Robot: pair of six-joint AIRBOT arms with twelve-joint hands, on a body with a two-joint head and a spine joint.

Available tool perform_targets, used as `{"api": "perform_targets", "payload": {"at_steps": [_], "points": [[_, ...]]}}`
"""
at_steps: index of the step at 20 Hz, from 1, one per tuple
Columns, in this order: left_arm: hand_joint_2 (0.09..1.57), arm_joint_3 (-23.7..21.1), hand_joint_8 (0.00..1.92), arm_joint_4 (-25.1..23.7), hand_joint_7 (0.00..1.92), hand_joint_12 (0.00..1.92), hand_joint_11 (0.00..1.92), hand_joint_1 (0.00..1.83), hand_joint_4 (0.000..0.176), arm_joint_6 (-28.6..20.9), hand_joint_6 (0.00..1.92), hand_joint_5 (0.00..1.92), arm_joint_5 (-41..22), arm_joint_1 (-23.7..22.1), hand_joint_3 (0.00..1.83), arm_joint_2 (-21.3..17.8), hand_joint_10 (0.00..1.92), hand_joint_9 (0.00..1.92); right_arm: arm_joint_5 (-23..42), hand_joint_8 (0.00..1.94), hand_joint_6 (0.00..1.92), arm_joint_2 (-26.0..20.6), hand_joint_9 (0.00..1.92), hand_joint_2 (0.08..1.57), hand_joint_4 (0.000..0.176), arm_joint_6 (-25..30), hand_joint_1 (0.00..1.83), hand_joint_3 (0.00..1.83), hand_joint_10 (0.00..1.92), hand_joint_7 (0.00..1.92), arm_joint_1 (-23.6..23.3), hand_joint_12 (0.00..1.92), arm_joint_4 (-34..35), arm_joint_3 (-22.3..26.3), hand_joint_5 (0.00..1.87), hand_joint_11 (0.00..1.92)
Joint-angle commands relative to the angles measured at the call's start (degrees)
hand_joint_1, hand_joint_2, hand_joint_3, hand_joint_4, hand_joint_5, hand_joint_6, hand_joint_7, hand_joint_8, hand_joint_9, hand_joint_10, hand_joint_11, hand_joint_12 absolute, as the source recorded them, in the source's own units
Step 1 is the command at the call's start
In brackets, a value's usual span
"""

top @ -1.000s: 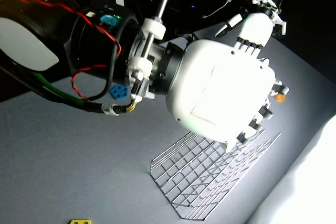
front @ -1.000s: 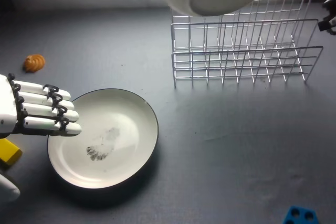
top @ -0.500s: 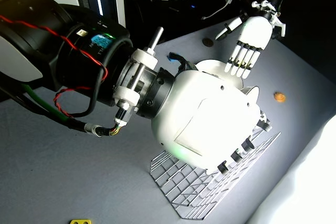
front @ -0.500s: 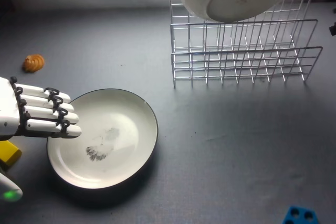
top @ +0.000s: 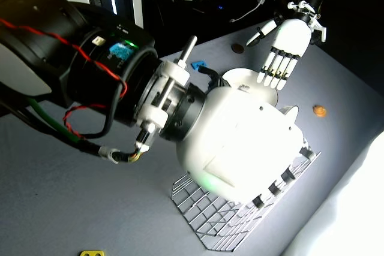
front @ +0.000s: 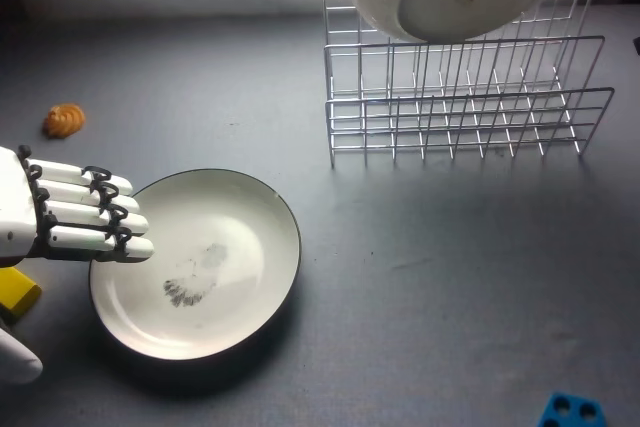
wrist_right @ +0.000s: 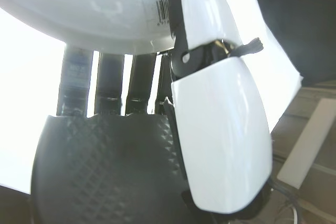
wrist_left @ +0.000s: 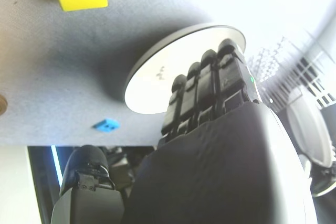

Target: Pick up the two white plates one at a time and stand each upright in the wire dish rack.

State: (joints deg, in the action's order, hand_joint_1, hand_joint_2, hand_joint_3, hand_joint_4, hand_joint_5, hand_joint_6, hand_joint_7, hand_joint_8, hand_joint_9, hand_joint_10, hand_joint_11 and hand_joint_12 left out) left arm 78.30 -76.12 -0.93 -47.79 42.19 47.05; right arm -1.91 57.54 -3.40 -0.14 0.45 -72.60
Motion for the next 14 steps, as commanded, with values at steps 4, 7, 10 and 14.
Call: {"api": "perform_targets", "payload": {"at_steps": [4, 7, 10, 14], "points": [[1.06, 0.6, 0.00, 2.7, 0.00, 0.00, 0.00, 0.00, 0.000, -0.2, 0.00, 0.00, -1.8, -0.4, 0.00, 0.0, 0.00, 0.00, 4.9, 0.75, 0.97, 0.9, 0.89, 1.09, 0.000, 2.0, 1.38, 0.00, 1.15, 1.11, 0.0, 1.37, 0.9, -2.3, 1.00, 0.72], [1.06, 0.8, 0.00, 2.7, 0.00, 0.00, 0.00, 0.00, 0.000, -0.4, 0.00, 0.00, -1.8, -0.4, 0.00, 0.2, 0.00, 0.00, 3.7, 0.67, 0.92, 1.5, 0.92, 1.07, 0.000, 2.1, 1.38, 0.00, 1.09, 1.16, 0.2, 1.37, 2.7, -3.6, 1.03, 0.73], [1.08, 1.1, 0.00, 2.7, 0.00, 0.00, 0.00, 0.00, 0.000, -0.6, 0.00, 0.00, -1.7, -0.4, 0.01, 0.3, 0.00, 0.00, 2.7, 0.76, 1.03, 2.2, 0.88, 1.10, 0.000, 2.1, 1.38, 0.00, 1.16, 1.10, 0.2, 1.33, 4.3, -5.0, 0.97, 0.72], [1.07, 1.5, 0.00, 2.7, 0.00, 0.00, 0.00, 0.00, 0.000, -0.6, 0.00, 0.00, -1.6, -0.4, 0.00, 0.5, 0.00, 0.00, 2.7, 0.72, 0.96, 2.7, 0.90, 1.08, 0.000, 2.1, 1.38, 0.00, 1.13, 1.12, 0.7, 1.34, 5.6, -5.9, 1.01, 0.72]]}}
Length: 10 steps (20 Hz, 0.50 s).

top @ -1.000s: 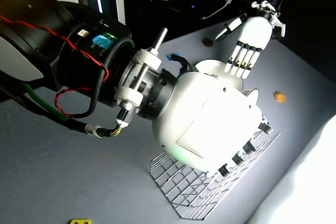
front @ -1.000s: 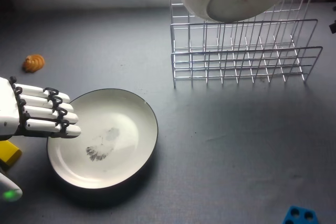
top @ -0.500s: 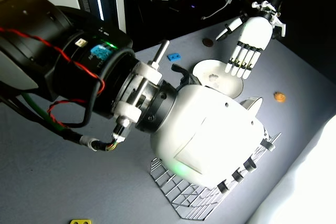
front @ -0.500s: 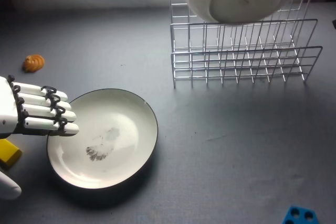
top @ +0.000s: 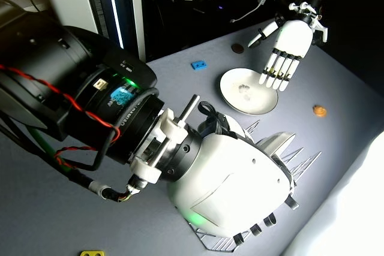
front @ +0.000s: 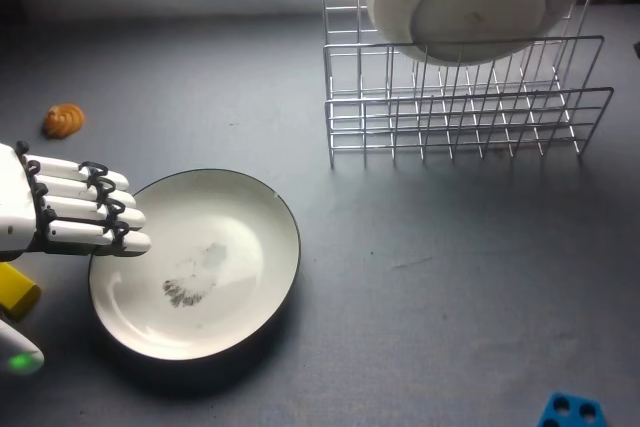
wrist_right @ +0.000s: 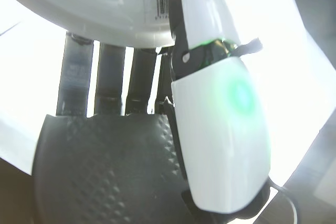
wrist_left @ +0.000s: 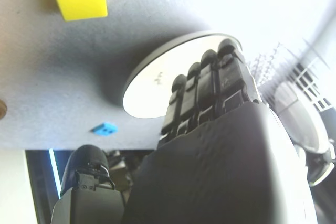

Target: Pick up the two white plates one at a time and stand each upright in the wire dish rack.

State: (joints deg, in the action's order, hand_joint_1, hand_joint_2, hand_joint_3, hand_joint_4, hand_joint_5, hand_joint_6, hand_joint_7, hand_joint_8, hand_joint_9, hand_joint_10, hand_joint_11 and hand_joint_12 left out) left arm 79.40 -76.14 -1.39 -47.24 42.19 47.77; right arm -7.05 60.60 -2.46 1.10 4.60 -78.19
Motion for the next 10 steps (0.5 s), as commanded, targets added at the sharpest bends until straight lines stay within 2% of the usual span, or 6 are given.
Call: {"api": "perform_targets", "payload": {"at_steps": [1, 10], "points": [[1.07, 0.5, 0.00, 2.7, 0.00, 0.00, 0.00, 0.00, 0.000, -0.1, 0.00, 0.00, -2.1, -0.3, 0.00, -0.1, 0.00, 0.00, 7.8, 0.70, 0.95, -0.2, 0.91, 1.08, 0.000, 1.2, 1.38, 0.00, 1.12, 1.13, -0.4, 1.35, 2.2, -0.6, 1.02, 0.72], [1.07, 1.2, 0.00, 2.7, 0.00, 0.00, 0.00, 0.00, 0.000, -0.4, 0.00, 0.00, -2.0, -0.4, 0.00, 0.1, 0.00, 0.00, 9.4, 0.75, 0.99, 2.6, 0.90, 1.09, 0.000, 2.0, 1.38, 0.00, 1.13, 1.10, 2.8, 1.34, 3.0, -5.2, 1.00, 0.71]]}}
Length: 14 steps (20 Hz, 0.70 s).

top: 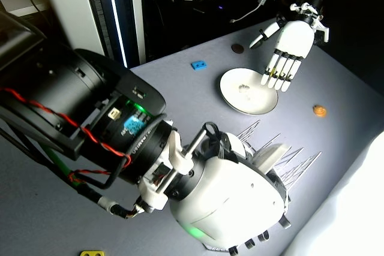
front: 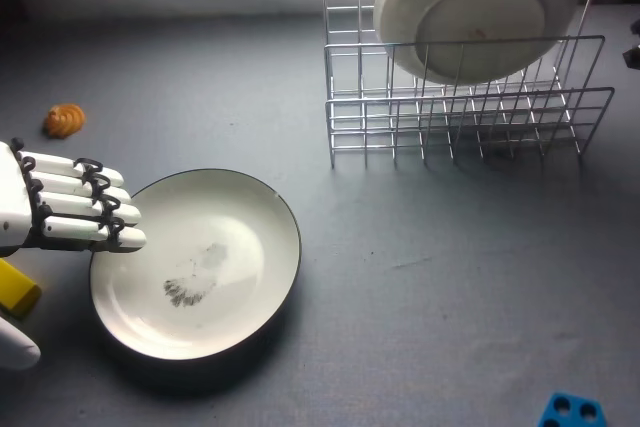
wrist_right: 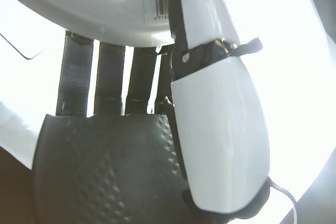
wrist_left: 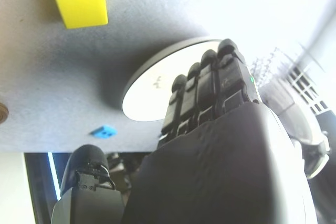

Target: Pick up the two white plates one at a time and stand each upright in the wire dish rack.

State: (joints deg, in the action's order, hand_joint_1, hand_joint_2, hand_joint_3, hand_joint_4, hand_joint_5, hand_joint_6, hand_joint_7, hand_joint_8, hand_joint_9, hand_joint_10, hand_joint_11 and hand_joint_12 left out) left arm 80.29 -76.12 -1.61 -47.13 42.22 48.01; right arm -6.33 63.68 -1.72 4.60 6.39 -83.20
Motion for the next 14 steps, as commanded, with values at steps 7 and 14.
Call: {"api": "perform_targets", "payload": {"at_steps": [7, 14], "points": [[1.07, 0.6, 0.00, 2.7, 0.00, 0.00, 0.00, 0.00, 0.000, -0.2, 0.00, 0.00, -2.1, -0.2, 0.00, 0.0, 0.00, 0.00, 9.4, 0.77, 0.99, 0.9, 0.87, 1.09, 0.000, 1.9, 1.38, 0.00, 1.17, 1.10, 1.3, 1.38, 1.2, -2.9, 0.99, 0.69], [1.07, 0.8, 0.00, 2.7, 0.00, 0.00, 0.00, 0.00, 0.000, -0.2, 0.00, 0.00, -1.9, 0.5, 0.00, 0.1, 0.00, 0.00, 8.5, 0.72, 0.96, 0.7, 0.87, 1.08, 0.000, 1.9, 1.38, 0.00, 1.12, 1.15, 2.2, 1.35, 1.2, -3.0, 1.02, 0.71]]}}
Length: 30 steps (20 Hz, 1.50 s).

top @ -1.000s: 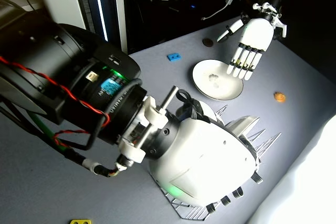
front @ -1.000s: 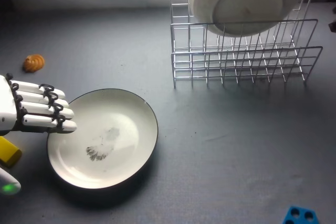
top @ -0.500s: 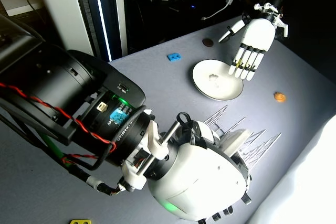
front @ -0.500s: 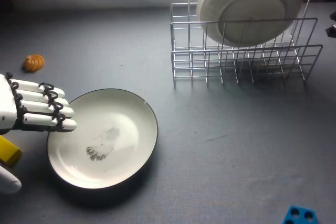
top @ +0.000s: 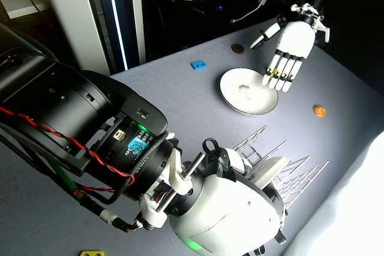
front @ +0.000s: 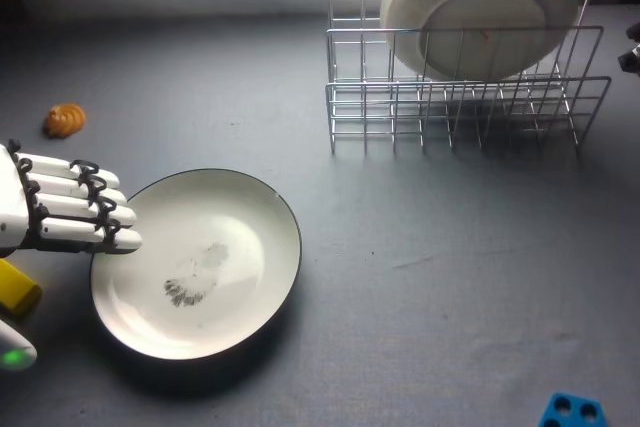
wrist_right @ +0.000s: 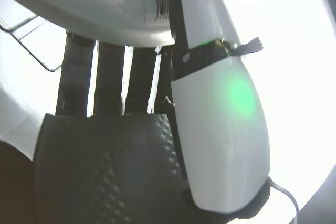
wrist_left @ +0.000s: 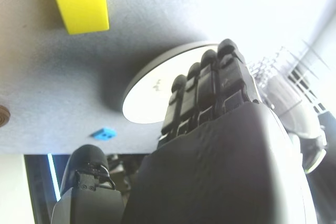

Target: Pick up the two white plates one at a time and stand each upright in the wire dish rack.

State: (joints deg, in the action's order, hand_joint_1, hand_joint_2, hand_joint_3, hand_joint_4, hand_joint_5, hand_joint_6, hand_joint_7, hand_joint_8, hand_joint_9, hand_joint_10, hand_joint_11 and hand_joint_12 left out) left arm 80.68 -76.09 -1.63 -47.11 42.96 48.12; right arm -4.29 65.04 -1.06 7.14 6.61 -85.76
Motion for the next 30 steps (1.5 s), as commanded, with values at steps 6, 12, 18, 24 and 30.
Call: {"api": "perform_targets", "payload": {"at_steps": [6, 12, 18, 24, 30], "points": [[1.06, 0.6, 0.00, 2.7, 0.00, 0.00, 0.00, 0.00, 0.000, -0.4, 0.00, 0.00, -1.9, -0.1, 0.00, 0.3, 0.00, 0.00, 6.7, 0.80, 1.04, -0.6, 0.84, 1.10, 0.000, 1.1, 1.37, 0.00, 1.15, 1.09, 1.2, 1.30, 1.0, -0.5, 0.98, 0.73], [1.07, 0.9, 0.00, 2.7, 0.00, 0.00, 0.00, 0.00, 0.000, -0.8, 0.00, 0.00, -1.7, -0.1, 0.00, 0.5, 0.00, 0.00, 7.0, 0.82, 1.07, -0.7, 0.86, 1.10, 0.000, 0.9, 1.38, 0.00, 1.08, 1.10, -0.3, 1.20, 1.0, -0.4, 0.97, 0.77], [1.07, 0.9, 0.00, 2.7, 0.00, 0.00, 0.00, 0.00, 0.000, -0.8, 0.00, 0.00, -1.4, -0.1, 0.00, 0.6, 0.00, 0.00, 7.6, 0.92, 1.16, -0.7, 0.86, 1.13, 0.000, -0.2, 1.24, 0.00, 0.75, 1.00, -1.1, 1.17, 1.0, -0.3, 0.90, 0.69], [1.07, 1.1, 0.00, 2.6, 0.00, 0.00, 0.00, 0.00, 0.000, -0.9, 0.00, 0.00, -0.9, 0.6, 0.00, 0.9, 0.00, 0.00, 7.8, 0.17, 1.10, -0.8, 0.97, 1.15, 0.000, -0.6, 1.15, 0.00, 0.14, 0.96, -1.1, 1.08, 1.0, 0.0, 0.89, 0.60], [1.08, 1.2, 0.00, 2.5, 0.00, 0.00, 0.00, 0.00, 0.000, -0.9, 0.00, 0.00, -0.6, 0.7, 0.00, 1.1, 0.00, 0.00, 7.8, 0.00, 0.16, -0.9, 0.93, 1.06, 0.000, -0.8, 1.23, 0.00, 0.02, 0.94, -1.1, 1.08, 1.0, 0.3, 0.84, 0.50]]}}
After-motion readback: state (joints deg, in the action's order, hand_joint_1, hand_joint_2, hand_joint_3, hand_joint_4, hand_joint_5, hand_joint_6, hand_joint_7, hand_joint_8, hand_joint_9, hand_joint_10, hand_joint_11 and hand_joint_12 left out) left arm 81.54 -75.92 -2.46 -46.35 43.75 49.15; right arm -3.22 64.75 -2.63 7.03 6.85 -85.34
